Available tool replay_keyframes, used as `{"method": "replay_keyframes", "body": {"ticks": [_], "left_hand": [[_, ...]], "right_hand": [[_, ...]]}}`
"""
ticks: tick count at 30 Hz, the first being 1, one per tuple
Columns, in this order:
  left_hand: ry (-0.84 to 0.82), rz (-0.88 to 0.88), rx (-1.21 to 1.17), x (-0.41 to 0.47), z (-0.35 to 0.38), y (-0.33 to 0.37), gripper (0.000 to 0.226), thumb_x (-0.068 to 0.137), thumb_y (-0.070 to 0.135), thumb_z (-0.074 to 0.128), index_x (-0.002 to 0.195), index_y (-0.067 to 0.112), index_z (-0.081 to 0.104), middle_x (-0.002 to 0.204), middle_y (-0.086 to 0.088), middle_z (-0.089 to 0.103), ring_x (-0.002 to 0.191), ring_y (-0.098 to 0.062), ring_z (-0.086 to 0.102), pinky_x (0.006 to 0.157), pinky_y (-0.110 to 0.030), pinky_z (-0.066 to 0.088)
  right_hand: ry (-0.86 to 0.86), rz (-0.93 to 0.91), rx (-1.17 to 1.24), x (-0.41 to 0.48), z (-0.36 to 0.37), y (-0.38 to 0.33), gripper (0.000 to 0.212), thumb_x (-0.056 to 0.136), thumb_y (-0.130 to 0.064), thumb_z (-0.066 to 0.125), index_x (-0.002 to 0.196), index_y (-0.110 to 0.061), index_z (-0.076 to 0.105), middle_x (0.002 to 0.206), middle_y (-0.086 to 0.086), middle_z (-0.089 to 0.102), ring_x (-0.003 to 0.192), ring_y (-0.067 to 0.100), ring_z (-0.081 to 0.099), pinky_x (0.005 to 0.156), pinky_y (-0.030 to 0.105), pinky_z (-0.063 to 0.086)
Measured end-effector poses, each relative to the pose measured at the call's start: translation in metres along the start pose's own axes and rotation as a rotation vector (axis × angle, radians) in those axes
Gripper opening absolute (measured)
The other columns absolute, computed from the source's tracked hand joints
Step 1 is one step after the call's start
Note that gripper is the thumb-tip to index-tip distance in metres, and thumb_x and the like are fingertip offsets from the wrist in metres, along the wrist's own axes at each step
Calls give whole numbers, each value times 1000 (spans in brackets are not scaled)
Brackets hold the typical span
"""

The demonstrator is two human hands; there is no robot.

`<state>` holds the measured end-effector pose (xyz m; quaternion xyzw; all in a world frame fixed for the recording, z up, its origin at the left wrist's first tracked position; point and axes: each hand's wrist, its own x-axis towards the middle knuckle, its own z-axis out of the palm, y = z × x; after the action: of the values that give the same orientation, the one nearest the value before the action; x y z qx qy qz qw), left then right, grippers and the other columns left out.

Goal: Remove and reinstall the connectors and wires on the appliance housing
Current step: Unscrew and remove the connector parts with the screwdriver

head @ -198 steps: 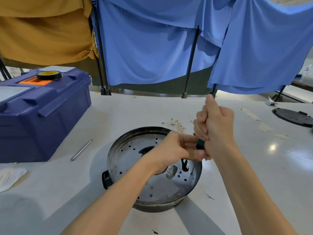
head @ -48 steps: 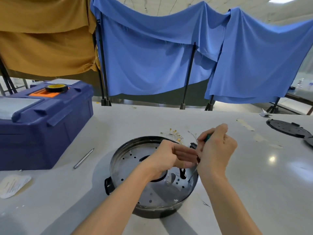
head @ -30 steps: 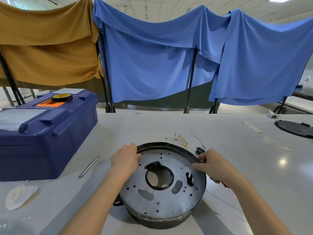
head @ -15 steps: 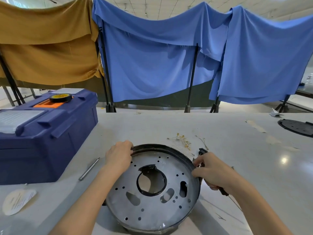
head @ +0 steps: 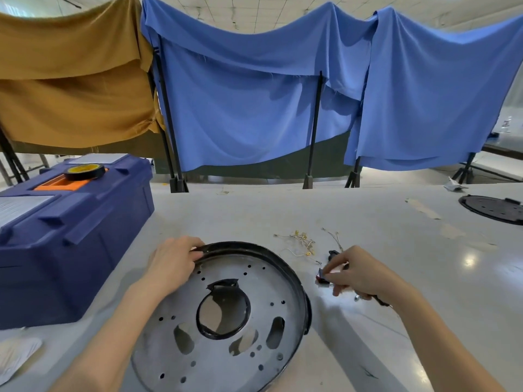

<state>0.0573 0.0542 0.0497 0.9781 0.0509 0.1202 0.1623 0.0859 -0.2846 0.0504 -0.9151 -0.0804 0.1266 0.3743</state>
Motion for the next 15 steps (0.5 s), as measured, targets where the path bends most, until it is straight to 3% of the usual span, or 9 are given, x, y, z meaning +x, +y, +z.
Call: {"method": "replay_keyframes", "body": {"ticks": [4,11,15], "left_hand": [[-39,47,-14,-2,-3,-4,22,95,20,56,114,23,68,106,-3,71,101,-27,61,86,-41,49],[-72,63,-64,-2,-10,-8,21,94,17,57,110,22,70,101,-2,72,97,-25,62,85,-40,50],[-90,55,-63,-2,-7,-7,20,94,18,57,108,24,71,101,-1,72,98,-25,62,85,-39,50]], "right_hand": [[-144,-61,-29,26,15,-17,15,88,-12,60,96,-16,72,66,7,73,38,16,35,38,21,32],[-410,59,-45,56,33,-40,28,90,-12,58,112,-24,71,68,12,72,37,13,28,39,19,29],[-331,91,-37,65,40,-40,53,93,-11,55,142,-26,45,59,9,68,35,12,30,38,19,31]]}}
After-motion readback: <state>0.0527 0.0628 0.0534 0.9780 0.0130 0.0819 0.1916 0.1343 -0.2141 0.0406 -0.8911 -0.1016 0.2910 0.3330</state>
